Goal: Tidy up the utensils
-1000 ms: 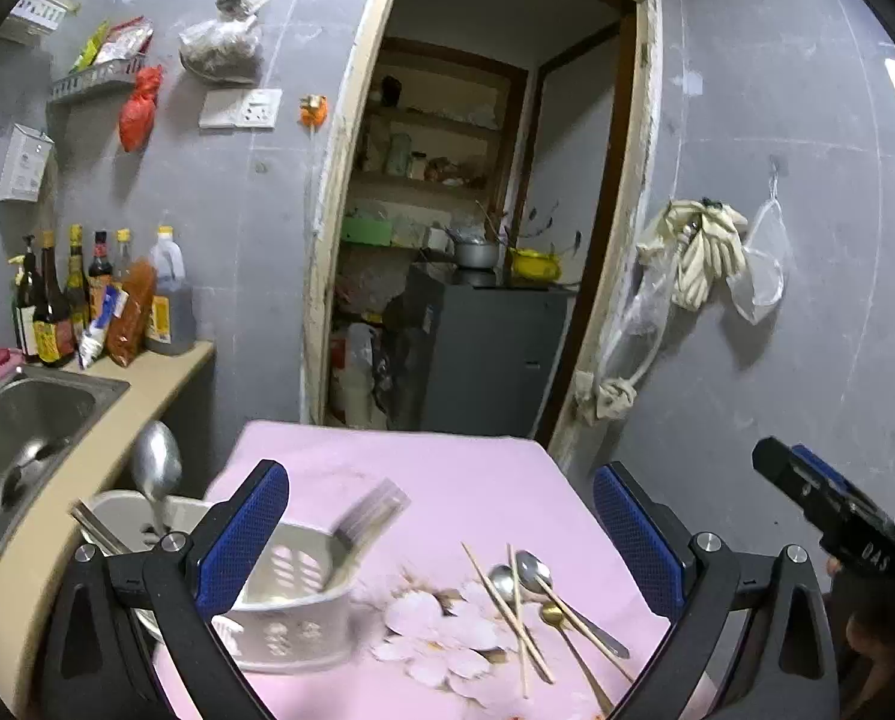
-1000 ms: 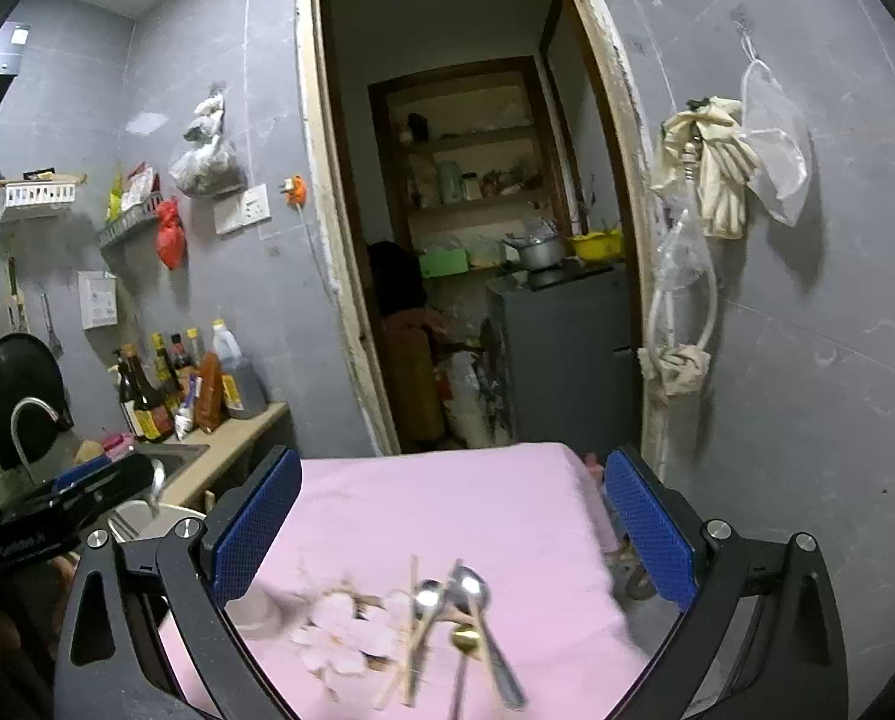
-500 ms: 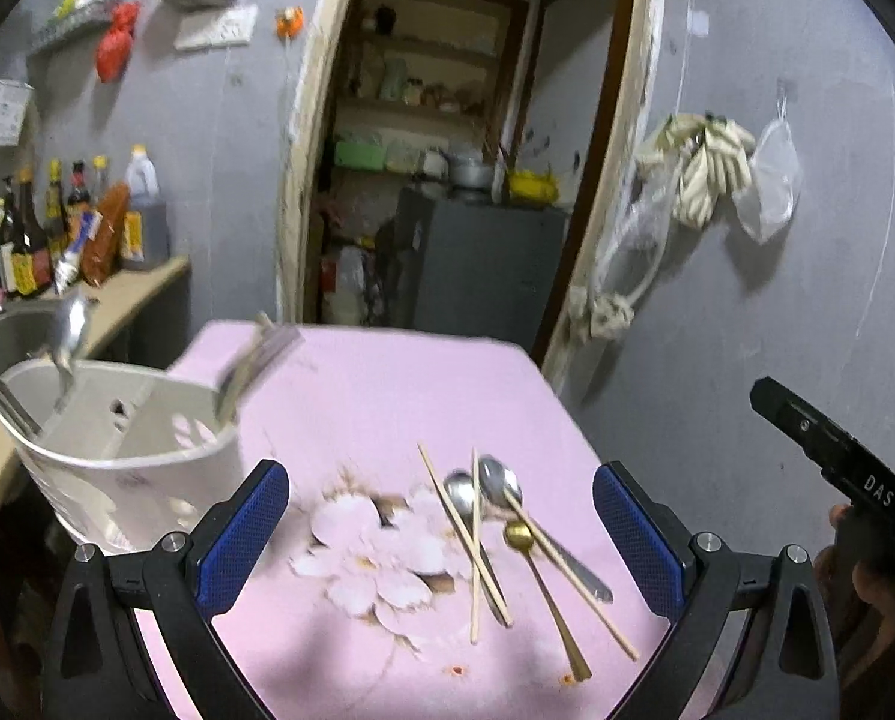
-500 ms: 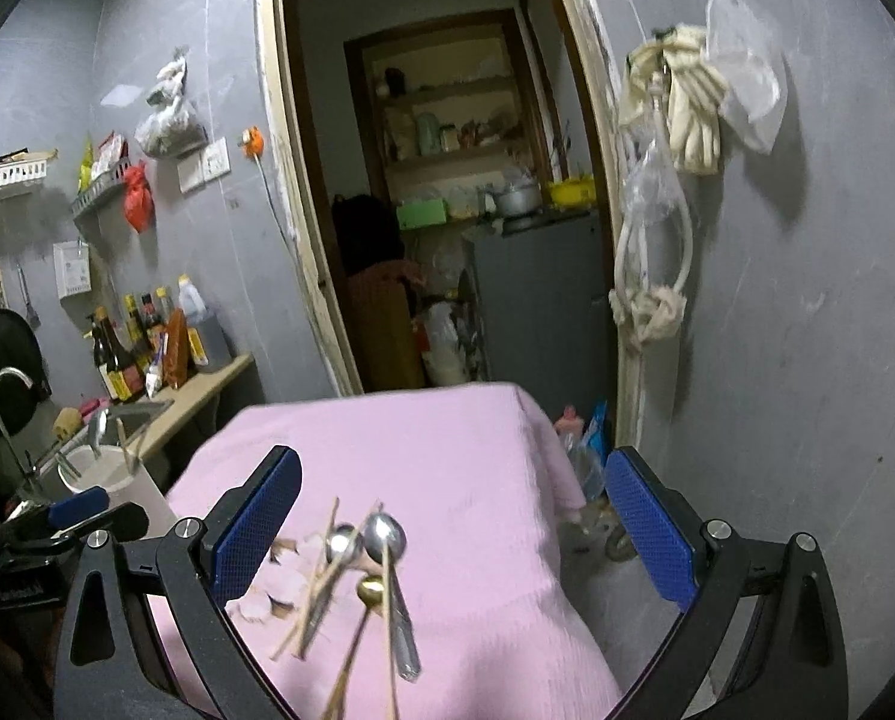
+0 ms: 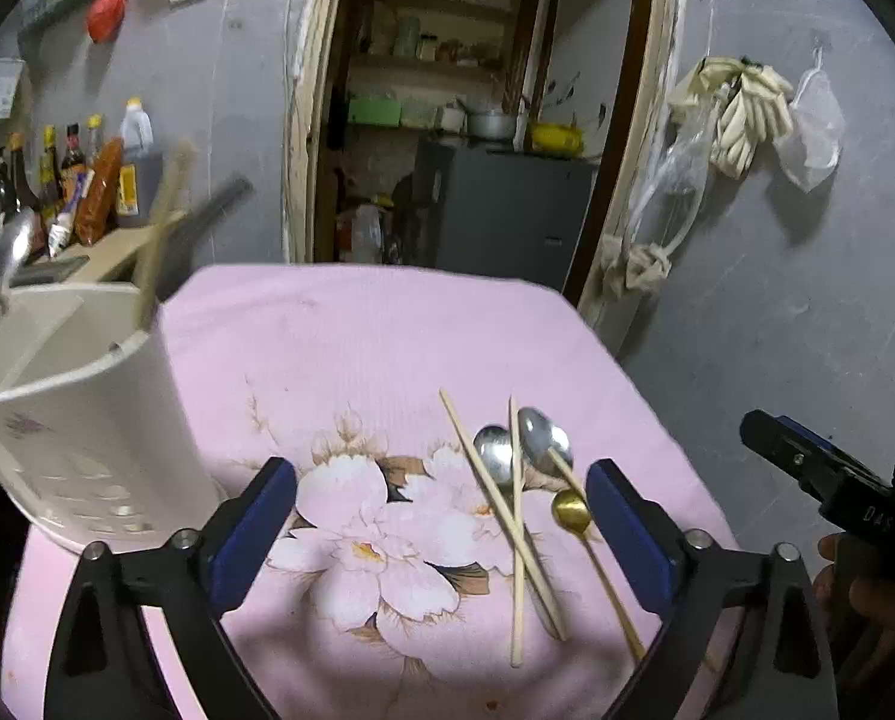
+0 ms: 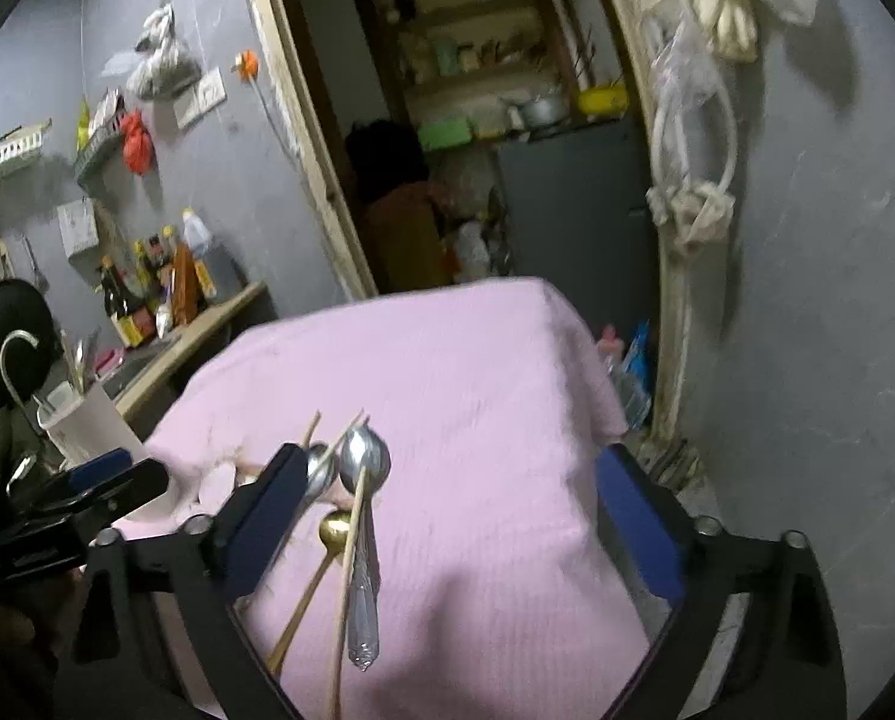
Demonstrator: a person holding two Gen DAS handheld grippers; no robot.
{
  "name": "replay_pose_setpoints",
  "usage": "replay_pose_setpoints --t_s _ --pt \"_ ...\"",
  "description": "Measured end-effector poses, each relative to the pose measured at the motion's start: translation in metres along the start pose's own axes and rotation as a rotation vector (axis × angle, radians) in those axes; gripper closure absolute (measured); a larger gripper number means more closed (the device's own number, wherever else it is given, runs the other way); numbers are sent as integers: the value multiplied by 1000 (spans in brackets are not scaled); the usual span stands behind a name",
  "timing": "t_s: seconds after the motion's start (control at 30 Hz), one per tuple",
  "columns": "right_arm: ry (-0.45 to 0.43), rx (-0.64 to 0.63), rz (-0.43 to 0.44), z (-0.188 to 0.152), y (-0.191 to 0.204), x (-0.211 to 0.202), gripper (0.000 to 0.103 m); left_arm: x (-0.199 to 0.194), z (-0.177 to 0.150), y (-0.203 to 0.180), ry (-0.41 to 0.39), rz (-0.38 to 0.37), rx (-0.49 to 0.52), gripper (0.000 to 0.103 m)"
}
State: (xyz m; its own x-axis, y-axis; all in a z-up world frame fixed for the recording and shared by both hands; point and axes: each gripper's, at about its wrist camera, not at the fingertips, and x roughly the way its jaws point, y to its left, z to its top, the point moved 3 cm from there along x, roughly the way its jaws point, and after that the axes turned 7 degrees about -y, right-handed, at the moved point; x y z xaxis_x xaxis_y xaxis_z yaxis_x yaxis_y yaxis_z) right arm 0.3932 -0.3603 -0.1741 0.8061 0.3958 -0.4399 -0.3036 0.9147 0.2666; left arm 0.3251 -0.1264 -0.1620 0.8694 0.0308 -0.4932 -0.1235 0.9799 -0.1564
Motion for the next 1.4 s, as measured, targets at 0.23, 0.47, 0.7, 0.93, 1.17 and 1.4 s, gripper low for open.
replay_pose_setpoints --t_s 0.23,0.47,0.7,0.93,1.17,1.4 --pt "150 2 89 -19 0 45 60 38 -12 -5 109 -93 -17 49" --pt "241 -29 138 -19 15 89 68 70 -15 -9 182 -119 -37 67" --pt "317 -121 243 -16 37 123 77 94 -16 -11 256 -124 -60 79" --pt "363 -133 306 -13 46 141 77 105 -19 -5 311 -139 -98 90" --pt "395 -130 352 -12 44 153 86 112 -18 -4 345 -156 -113 90" --pt "427 -240 396 -11 61 162 88 119 -11 -5 383 -177 -90 90"
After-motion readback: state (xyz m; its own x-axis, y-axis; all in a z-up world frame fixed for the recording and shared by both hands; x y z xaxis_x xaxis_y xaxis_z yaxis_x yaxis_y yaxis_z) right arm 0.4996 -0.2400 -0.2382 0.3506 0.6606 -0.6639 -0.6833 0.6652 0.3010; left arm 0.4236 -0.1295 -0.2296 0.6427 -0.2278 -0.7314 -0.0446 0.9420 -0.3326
